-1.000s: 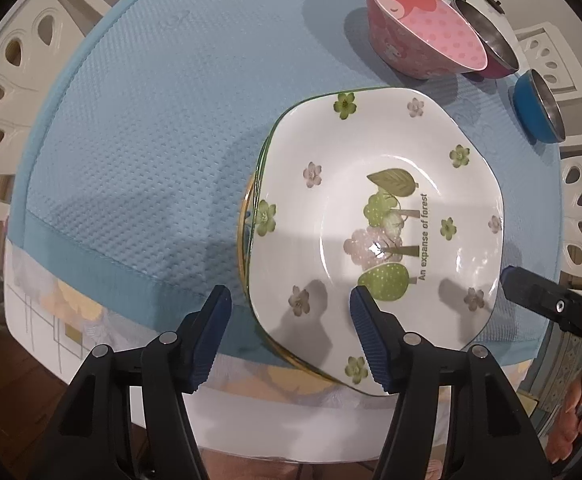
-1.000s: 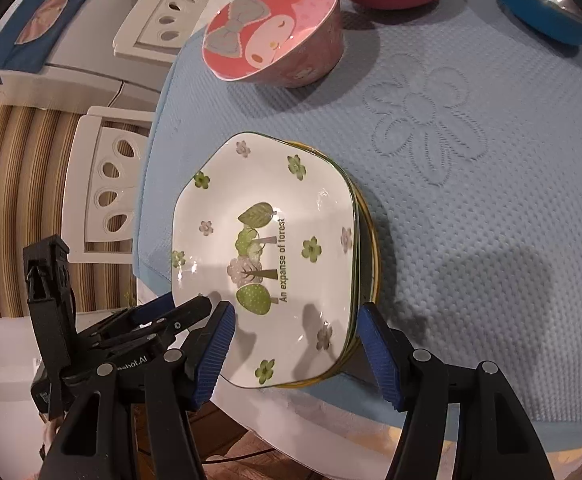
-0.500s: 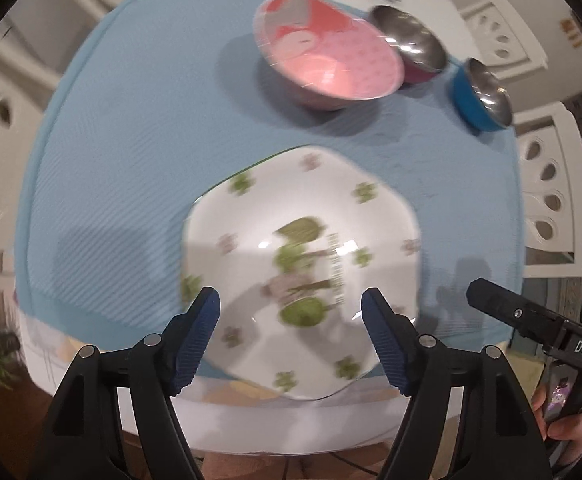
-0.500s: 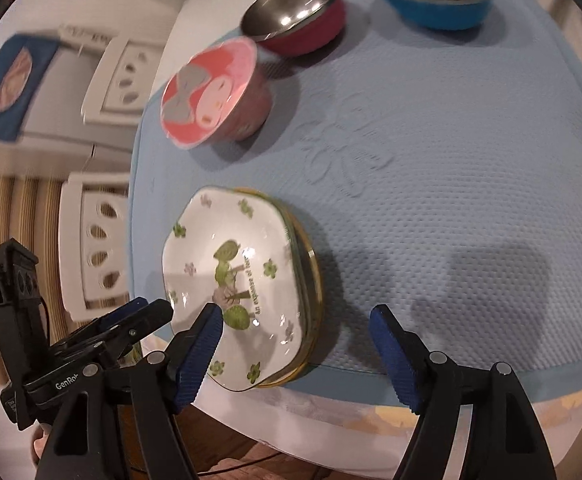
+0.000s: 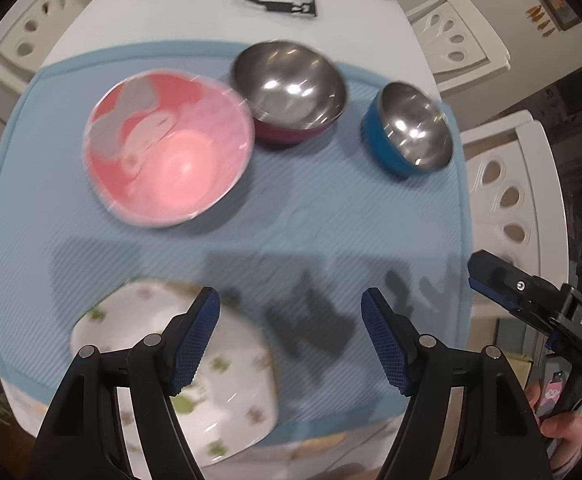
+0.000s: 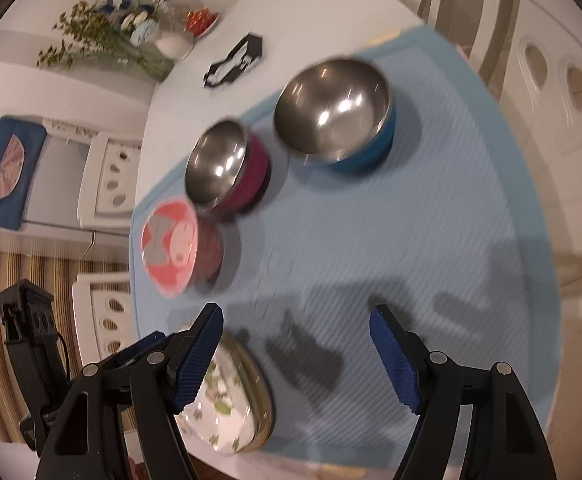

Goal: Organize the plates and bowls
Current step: 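Move both grippers to the blue-outer steel bowl and grasp its rim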

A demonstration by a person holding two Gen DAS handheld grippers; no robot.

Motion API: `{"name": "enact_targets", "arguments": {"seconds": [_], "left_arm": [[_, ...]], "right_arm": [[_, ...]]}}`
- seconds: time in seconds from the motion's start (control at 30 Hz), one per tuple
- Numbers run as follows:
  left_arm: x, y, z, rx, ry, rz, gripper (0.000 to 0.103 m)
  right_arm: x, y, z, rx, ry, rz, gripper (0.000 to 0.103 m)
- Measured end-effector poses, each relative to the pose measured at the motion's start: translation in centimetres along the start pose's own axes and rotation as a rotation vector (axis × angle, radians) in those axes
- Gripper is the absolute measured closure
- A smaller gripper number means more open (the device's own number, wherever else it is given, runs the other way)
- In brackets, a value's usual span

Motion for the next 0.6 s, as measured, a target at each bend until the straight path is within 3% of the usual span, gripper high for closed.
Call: {"name": "enact_targets", "arguments": {"seconds": [0.27,0.5,0.6], "left_arm": [[4.3,-6.1,-5.3,-0.037,-0.028,0.07,0.031],[7.5,-8.5,-9.9,-0.015,-0.059,0.123,0.033],[8.1,-8.6,-11.7,0.018,-0.064,0.128,0.038]], "right_arm": [[7.7,-3.7,-2.8,-0.01,-0.035,0.032,0.029],[12.2,-6.9,-6.1,0.046,-0.055,-0.021,0.03],[13.6,-7.6,-8.0,0.037,-0.037,0.007,0.039]]}}
Point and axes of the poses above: each gripper's, at about its wrist camera, not at the fingertips, and z roughly against the way its jaws point, y to its left, x to its top, the point moved 5 cm from there along -z, roughly the way its jaws point, and after that the axes turned 14 degrees about -y, right-handed, at the moved point
